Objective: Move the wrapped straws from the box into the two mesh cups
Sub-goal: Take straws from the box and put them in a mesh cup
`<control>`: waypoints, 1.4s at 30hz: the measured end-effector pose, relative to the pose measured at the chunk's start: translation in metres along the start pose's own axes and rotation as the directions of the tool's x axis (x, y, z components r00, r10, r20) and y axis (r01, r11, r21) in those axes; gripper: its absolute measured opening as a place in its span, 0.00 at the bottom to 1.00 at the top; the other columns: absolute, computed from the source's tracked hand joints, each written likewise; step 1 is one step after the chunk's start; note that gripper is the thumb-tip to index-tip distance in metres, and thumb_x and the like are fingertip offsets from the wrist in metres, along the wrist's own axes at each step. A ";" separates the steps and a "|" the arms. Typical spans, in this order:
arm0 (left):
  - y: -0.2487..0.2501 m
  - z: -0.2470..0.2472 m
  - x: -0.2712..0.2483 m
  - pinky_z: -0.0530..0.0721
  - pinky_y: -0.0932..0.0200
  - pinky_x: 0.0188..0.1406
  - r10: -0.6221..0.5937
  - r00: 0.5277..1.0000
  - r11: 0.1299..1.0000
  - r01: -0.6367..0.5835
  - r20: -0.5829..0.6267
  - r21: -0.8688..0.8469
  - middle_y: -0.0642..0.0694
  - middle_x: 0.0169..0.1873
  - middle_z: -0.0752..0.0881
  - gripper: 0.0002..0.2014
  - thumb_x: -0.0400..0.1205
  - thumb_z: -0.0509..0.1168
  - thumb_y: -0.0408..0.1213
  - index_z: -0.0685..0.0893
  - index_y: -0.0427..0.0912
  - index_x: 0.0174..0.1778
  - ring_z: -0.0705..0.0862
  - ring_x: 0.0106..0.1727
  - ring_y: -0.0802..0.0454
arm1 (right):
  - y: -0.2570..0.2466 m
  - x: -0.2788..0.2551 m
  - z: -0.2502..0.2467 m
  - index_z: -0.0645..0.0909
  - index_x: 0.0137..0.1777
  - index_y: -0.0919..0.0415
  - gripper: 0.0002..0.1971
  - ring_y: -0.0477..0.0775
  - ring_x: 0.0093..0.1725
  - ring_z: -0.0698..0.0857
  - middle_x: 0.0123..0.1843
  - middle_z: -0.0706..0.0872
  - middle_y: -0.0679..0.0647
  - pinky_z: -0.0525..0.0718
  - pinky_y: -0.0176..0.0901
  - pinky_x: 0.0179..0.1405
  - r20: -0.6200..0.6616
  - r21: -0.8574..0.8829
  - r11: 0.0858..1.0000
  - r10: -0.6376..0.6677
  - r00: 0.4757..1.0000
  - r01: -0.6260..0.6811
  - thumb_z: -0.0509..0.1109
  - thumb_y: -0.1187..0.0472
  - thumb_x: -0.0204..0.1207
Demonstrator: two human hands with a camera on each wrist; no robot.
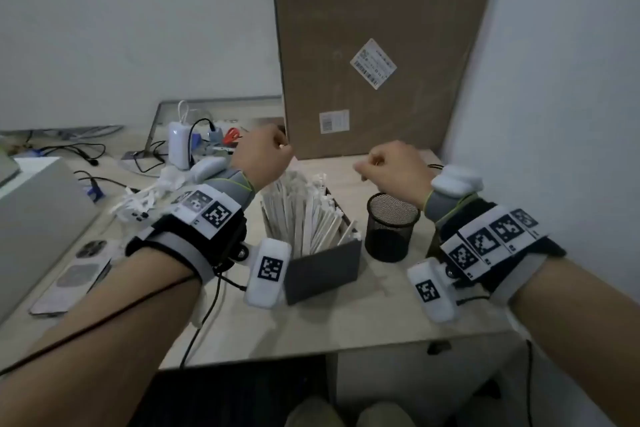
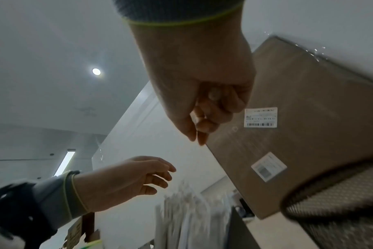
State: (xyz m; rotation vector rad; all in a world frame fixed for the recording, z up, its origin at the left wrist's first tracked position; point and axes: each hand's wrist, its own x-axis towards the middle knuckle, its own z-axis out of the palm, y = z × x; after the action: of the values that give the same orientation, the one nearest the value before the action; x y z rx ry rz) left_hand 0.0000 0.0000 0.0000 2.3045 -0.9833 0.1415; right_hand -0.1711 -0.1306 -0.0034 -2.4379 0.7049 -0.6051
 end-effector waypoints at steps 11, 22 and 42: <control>-0.023 0.023 -0.078 0.80 0.44 0.66 -0.403 0.839 0.843 0.496 0.366 -0.207 0.35 0.75 0.68 0.44 0.74 0.69 0.46 0.53 0.36 0.80 0.73 0.72 0.35 | 0.007 -0.048 0.052 0.85 0.51 0.69 0.16 0.67 0.51 0.86 0.48 0.90 0.65 0.82 0.51 0.48 0.189 -0.117 0.980 0.180 0.965 -0.160 0.61 0.58 0.80; -0.034 0.031 -0.090 0.79 0.53 0.55 -0.104 0.881 0.921 0.260 0.461 -0.291 0.42 0.60 0.78 0.33 0.78 0.55 0.19 0.61 0.43 0.80 0.78 0.57 0.44 | 0.005 -0.063 0.064 0.80 0.28 0.61 0.20 0.52 0.28 0.78 0.34 0.88 0.62 0.75 0.41 0.36 0.332 -0.126 0.980 0.188 0.925 -0.154 0.66 0.52 0.79; -0.009 0.048 -0.083 0.74 0.52 0.46 -0.149 0.977 0.988 0.155 0.150 -0.030 0.36 0.55 0.83 0.25 0.74 0.73 0.42 0.72 0.34 0.60 0.81 0.57 0.37 | 0.006 -0.049 0.099 0.71 0.54 0.65 0.15 0.61 0.41 0.76 0.52 0.84 0.67 0.66 0.46 0.33 0.188 -0.155 0.973 0.202 0.961 -0.174 0.55 0.51 0.85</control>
State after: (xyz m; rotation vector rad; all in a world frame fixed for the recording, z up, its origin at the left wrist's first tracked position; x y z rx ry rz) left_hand -0.0599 0.0282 -0.0700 2.3676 -0.8685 -0.1131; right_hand -0.1569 -0.0706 -0.0953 -2.4738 0.9053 -0.2362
